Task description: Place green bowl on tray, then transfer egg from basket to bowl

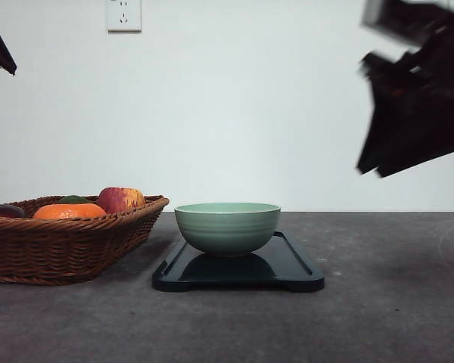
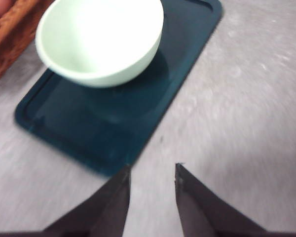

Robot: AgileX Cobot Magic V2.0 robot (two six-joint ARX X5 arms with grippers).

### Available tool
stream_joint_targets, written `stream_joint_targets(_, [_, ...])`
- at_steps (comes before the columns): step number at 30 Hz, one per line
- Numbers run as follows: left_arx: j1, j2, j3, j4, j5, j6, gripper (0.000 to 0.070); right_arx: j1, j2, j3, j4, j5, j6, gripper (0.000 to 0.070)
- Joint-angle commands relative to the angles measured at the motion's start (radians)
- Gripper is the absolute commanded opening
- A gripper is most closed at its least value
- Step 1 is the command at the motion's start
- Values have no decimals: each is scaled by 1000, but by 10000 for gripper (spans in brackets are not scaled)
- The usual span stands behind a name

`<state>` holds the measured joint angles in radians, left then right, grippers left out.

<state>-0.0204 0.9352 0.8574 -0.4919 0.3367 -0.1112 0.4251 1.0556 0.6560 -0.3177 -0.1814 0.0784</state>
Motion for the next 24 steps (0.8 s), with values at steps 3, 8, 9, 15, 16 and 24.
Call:
stream_joint_targets(3, [-1, 7, 19, -16, 1, 11, 311, 3, -128, -35, -63, 32, -8, 176])
stream_joint_targets(8, [-17, 23, 31, -38, 2, -39, 311, 2, -254, -40, -161, 110, -10, 176])
stream_joint_targets(9, [-24, 34, 38, -41, 2, -39, 311, 2, -270, -40, -161, 113, -12, 176])
stream_joint_targets(15, [-72, 160, 129, -92, 0, -2, 315, 3, -300, -40, -140, 129, -12, 176])
stream_joint_targets(16, [-80, 189, 150, -103, -1, 6, 315, 3, -298, -40, -139, 135, -12, 176])
stream_joint_targets(24, [-139, 471, 349, -240, -85, 119, 379, 3, -297, -40, -136, 139, -12, 176])
